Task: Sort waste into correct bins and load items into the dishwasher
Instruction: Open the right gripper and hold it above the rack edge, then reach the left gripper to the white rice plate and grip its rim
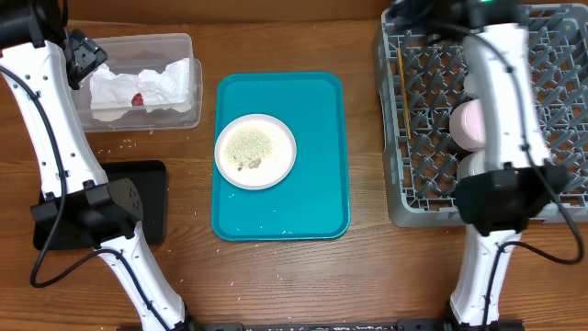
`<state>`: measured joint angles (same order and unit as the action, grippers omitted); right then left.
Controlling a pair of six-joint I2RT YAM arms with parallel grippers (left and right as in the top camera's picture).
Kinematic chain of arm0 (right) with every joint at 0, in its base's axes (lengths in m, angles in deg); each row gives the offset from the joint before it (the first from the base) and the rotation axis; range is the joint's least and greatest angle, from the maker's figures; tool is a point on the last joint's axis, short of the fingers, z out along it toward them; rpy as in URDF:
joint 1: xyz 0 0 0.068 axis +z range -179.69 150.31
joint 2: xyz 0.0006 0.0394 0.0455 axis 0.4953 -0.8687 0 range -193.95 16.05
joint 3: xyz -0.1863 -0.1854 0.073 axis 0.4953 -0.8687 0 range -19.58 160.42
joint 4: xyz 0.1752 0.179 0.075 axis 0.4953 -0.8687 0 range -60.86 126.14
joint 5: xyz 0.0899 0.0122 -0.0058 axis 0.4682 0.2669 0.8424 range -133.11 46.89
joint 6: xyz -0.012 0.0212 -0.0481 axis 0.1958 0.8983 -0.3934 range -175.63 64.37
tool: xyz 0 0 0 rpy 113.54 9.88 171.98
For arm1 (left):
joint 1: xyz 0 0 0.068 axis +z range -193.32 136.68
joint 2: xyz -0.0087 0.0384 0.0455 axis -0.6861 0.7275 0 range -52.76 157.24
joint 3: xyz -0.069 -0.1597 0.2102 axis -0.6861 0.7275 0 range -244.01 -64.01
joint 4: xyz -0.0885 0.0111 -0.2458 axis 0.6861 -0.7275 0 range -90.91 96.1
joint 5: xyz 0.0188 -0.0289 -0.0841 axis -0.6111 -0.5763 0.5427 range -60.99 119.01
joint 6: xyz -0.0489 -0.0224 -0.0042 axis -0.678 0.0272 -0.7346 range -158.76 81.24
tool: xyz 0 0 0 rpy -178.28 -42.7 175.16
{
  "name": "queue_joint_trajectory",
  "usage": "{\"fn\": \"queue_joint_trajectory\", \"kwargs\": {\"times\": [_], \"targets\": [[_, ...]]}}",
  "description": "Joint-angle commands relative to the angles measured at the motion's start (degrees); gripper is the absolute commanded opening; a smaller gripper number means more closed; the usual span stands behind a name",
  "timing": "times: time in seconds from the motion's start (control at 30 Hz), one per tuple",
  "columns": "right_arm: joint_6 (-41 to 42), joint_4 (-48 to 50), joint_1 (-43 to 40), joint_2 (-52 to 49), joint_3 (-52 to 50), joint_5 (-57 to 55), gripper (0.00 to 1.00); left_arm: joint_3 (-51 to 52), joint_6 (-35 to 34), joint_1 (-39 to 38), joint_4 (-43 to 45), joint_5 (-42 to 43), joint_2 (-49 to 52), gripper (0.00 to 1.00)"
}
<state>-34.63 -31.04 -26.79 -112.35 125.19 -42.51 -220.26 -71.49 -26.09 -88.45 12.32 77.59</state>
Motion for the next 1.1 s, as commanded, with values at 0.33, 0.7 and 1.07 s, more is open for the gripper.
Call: {"fn": "queue_joint_trajectory", "kwargs": {"times": [0.33,0.7,1.07], "targets": [[1.84,-8.2,-25.14,2.58,3.32,2.12,1.0,0.2,-0.7,-0.48,0.09,-0.2,-0.33,1.0],[1.77,-8.2,-32.09,2.58,3.32,4.17,1.0,0.26,-3.43,-0.57,-1.05,21.86,-0.33,1.0],[1.77,-8.2,-32.22,2.58,3.32,4.17,1.0,7.85,10.6,-17.79,-2.27,39.01,-0.33,0.95]]}}
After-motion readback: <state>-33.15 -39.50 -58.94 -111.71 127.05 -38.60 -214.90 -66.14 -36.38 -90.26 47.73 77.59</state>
